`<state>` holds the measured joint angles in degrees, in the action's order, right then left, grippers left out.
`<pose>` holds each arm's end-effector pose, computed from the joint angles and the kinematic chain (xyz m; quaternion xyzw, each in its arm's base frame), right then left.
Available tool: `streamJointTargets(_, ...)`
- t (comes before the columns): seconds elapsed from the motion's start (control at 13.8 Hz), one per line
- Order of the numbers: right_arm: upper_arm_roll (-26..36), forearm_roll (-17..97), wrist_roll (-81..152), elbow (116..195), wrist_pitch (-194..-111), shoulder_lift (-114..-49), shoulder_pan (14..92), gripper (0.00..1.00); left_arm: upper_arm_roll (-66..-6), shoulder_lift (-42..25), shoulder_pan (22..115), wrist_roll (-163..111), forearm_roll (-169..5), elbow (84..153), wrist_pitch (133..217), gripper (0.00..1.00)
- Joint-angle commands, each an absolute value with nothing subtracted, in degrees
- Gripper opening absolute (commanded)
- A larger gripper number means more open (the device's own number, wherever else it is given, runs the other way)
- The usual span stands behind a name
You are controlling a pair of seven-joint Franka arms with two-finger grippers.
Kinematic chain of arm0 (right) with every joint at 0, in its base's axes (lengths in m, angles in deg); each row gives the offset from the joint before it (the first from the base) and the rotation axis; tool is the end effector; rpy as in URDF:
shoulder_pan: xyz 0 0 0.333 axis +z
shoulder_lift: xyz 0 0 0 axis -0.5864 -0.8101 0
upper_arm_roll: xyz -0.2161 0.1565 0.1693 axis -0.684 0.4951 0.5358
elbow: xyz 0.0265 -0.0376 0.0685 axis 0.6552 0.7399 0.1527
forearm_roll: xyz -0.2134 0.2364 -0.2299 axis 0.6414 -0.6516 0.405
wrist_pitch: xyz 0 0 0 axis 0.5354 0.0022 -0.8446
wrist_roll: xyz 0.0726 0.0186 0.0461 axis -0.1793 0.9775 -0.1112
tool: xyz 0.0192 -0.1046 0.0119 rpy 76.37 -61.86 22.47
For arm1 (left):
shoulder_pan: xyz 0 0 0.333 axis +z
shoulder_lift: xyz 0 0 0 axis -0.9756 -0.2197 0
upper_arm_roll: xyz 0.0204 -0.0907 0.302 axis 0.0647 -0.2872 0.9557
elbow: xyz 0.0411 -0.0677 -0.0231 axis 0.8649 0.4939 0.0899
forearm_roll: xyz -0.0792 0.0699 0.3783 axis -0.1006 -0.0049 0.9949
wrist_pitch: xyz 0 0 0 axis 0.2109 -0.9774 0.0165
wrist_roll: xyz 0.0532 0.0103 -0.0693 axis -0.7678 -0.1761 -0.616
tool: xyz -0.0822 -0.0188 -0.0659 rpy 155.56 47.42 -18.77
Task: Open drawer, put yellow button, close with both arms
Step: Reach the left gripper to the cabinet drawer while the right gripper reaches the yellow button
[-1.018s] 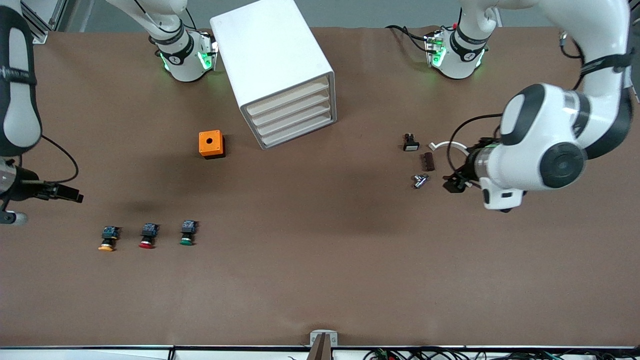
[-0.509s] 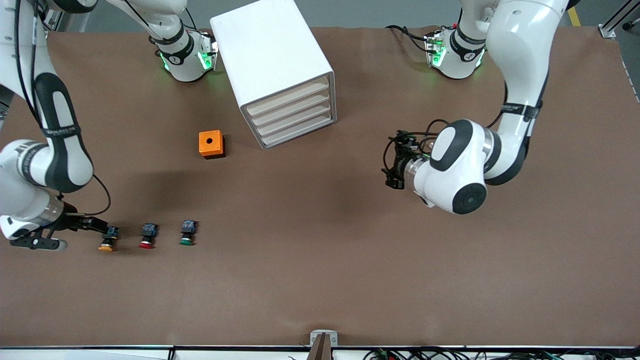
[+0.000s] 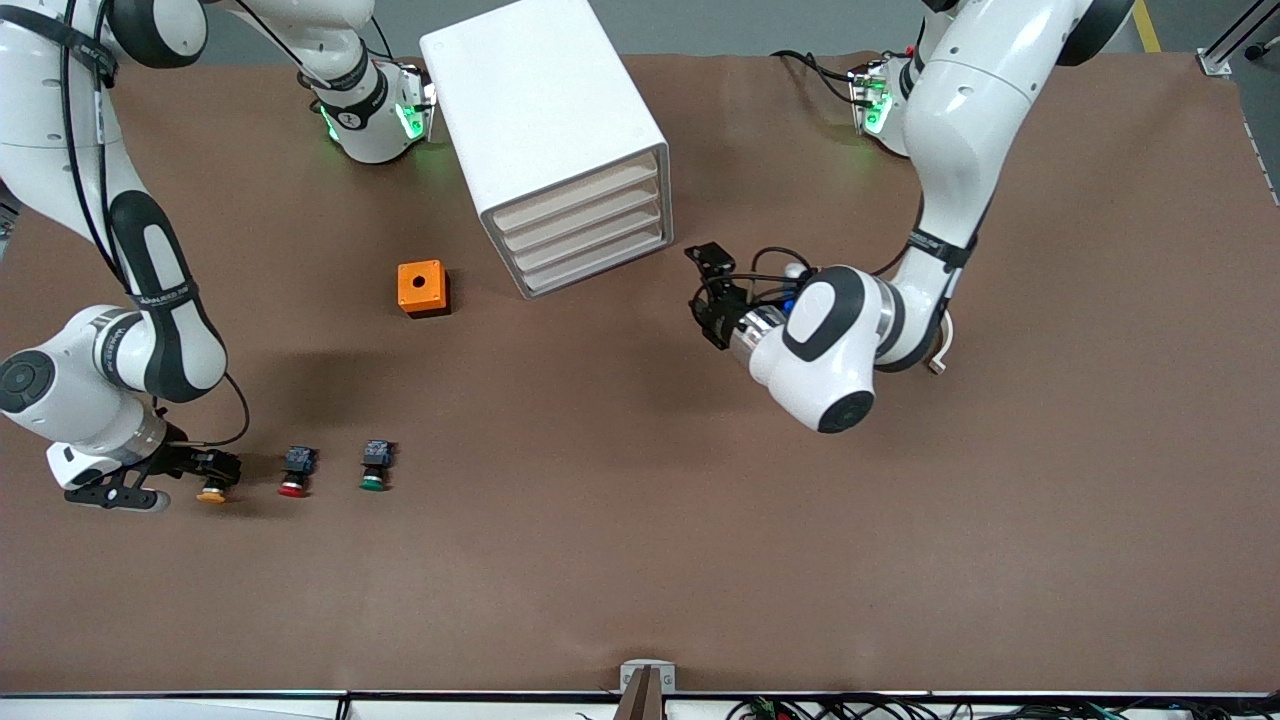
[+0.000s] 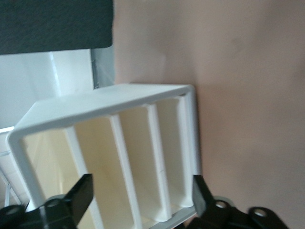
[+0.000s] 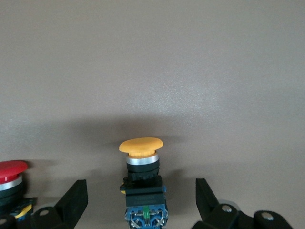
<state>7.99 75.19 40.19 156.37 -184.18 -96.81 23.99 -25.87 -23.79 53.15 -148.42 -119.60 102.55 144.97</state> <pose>0.6619 -0.1667 0.1999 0.9960 -0.0499 0.0720 0.0182 0.5243 -0.4075 0.2701 -0.4838 -0.7068 0.4699 0.2133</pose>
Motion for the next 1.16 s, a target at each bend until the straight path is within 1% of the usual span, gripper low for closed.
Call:
streamJointTargets(0.0, 8.49, 75.07, 40.39, 155.63, -183.59, -97.42, 23.24, 1.00, -25.42, -25.68, 49.90, -153.46, -126.21, 101.05, 143.98, 0.80)
streamJointTargets(0.15, 8.49, 74.63, 40.31, 156.07, -183.49, -97.68, 23.24, 0.97, -25.51, -26.91, 47.52, -157.24, -127.54, 100.96, 143.98, 0.74)
streamJointTargets(0.22, 8.49, 74.54, 40.31, 156.25, -183.41, -97.68, 23.24, 0.91, -25.51, -27.18, 46.30, -158.04, -128.85, 100.96, 143.98, 0.71)
streamJointTargets(0.29, 8.49, 74.54, 40.31, 156.51, -183.41, -97.77, 23.24, 0.82, -25.42, -27.35, 44.98, -158.13, -130.26, 100.96, 143.98, 0.67)
streamJointTargets(0.44, 8.49, 74.54, 40.31, 156.77, -183.32, -97.77, 23.24, 0.38, -25.42, -27.53, 43.83, -158.13, -132.63, 100.96, 143.98, 0.63)
streamJointTargets(0.51, 8.49, 74.54, 40.31, 156.77, -183.32, -97.77, 23.24, 0.17, -25.51, -27.53, 43.30, -158.13, -133.86, 100.96, 143.98, 0.57)
streamJointTargets(0.58, 8.49, 74.54, 40.31, 156.77, -183.32, -97.77, 23.24, 0.00, -25.42, -27.53, 43.21, -158.13, -134.83, 100.96, 143.98, 0.57)
streamJointTargets(0.8, 8.49, 74.54, 40.13, 156.69, -182.80, -97.51, 23.50, 0.00, -25.42, -27.97, 42.16, -158.13, -135.46, 100.96, 144.33, 0.57)
streamJointTargets(0.87, 8.49, 74.54, 39.87, 156.69, -180.53, -96.81, 24.03, 0.00, -25.42, -28.23, 41.63, -158.57, -135.54, 100.96, 144.76, 0.55)
streamJointTargets(0.95, 8.84, 74.46, 38.48, 156.34, -175.20, -94.63, 24.21, 0.00, -25.51, -28.32, 41.28, -159.18, -135.54, 100.96, 145.38, 0.42)
streamJointTargets(1.02, 9.19, 74.45, 34.28, 156.16, -168.88, -90.78, 24.47, 0.00, -25.42, -28.32, 41.19, -159.36, -135.63, 100.96, 145.56, 0.27)
streamJointTargets(1.09, 9.80, 74.45, 29.46, 156.25, -162.73, -87.78, 25.34, 0.00, -25.51, -28.32, 41.27, -159.28, -135.63, 100.96, 145.56, 0.16)
